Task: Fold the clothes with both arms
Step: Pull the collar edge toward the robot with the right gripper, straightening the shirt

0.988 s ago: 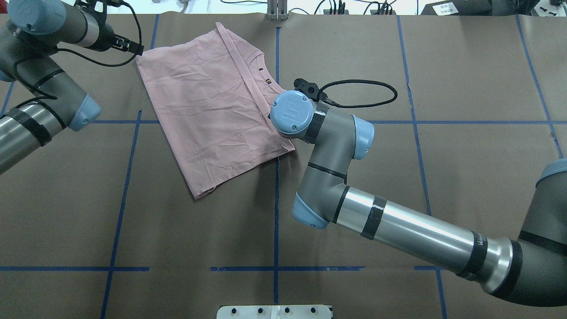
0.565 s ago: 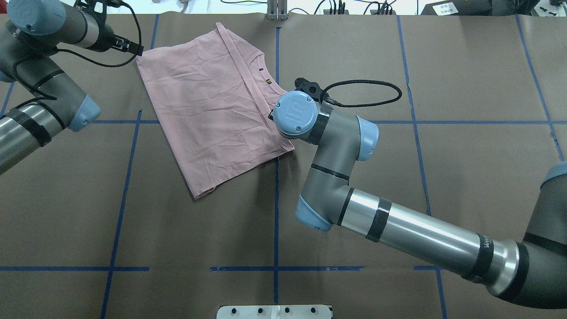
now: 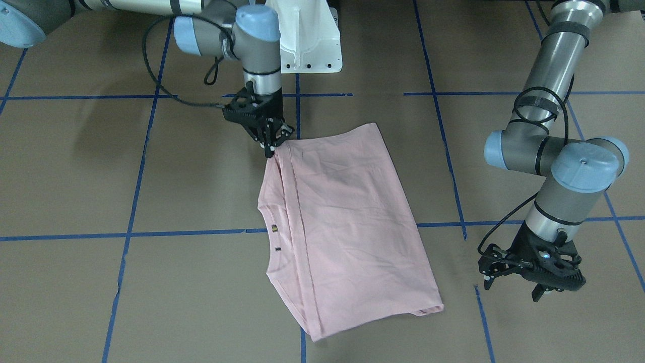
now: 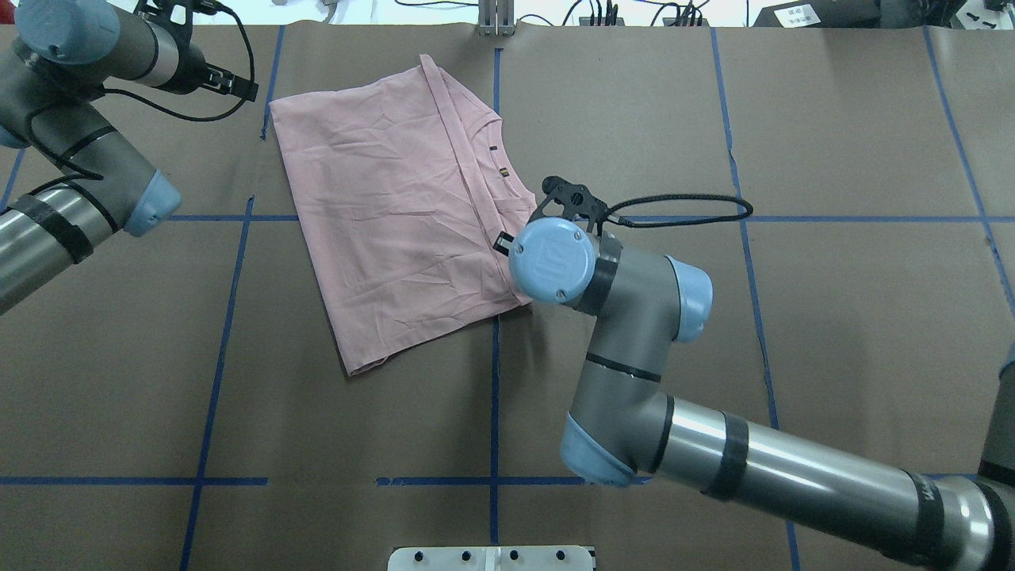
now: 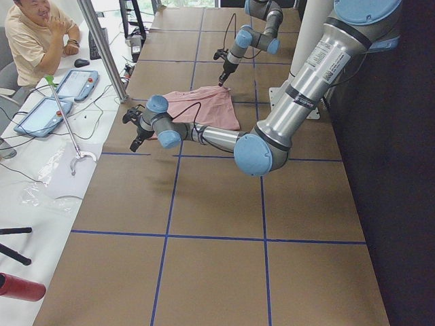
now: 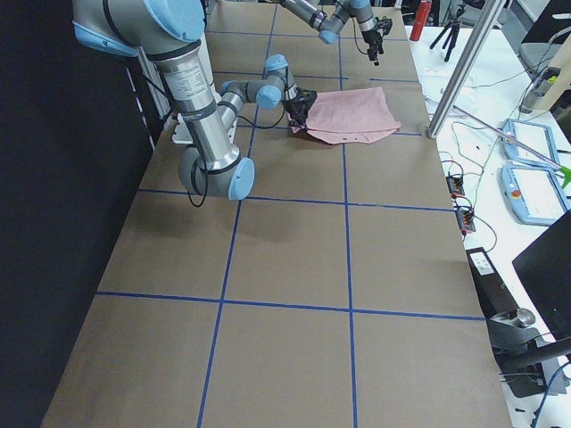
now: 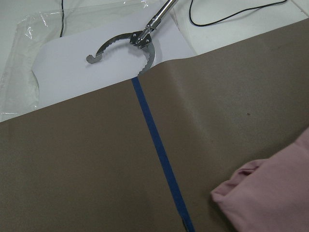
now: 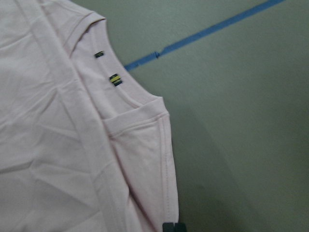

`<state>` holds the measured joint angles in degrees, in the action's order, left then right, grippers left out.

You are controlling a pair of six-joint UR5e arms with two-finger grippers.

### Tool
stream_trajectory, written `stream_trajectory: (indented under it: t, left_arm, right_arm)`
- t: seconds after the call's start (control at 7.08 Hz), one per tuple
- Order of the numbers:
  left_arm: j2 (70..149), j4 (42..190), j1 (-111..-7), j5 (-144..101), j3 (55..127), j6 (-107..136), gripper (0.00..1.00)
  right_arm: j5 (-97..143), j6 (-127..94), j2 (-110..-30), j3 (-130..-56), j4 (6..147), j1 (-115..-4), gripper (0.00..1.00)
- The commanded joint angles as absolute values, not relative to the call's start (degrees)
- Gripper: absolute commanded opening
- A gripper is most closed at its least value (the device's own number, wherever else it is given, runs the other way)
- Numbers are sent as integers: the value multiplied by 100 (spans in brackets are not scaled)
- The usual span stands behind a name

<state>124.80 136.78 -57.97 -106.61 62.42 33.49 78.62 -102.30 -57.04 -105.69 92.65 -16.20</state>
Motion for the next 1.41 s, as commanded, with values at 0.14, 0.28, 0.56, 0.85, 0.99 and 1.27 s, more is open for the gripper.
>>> stream_trajectory:
  t: [0.14, 0.28, 0.56, 0.85, 0.99, 1.27]
  left_arm:
    - [12480, 13685, -5783, -10661, 6258, 3349, 100]
    - [12480, 13685, -5775, -10661, 6301, 3357, 100]
    - [12480, 13667, -5730, -10670, 6424, 3586, 100]
    - [12367, 13623, -5704, -10827, 6748, 3586, 100]
    - [12123, 13597, -5687, -11176, 7133, 3603, 100]
    - [11526, 13570, -5599, -11416, 8125, 4187, 100]
  right_arm:
    - [7190, -10538, -6617, -11478, 9905, -730, 0]
    - [7189, -10538, -6662, -11479, 9905, -669, 0]
    - [7198, -10486, -6653, -11479, 9905, -659, 99]
    - [7268, -10014, -6732, -11758, 9862, -747, 100]
    - [7277, -9872, -6915, -12038, 9478, -730, 100]
    - [7286, -9853, -7432, -12137, 8042, -747, 100]
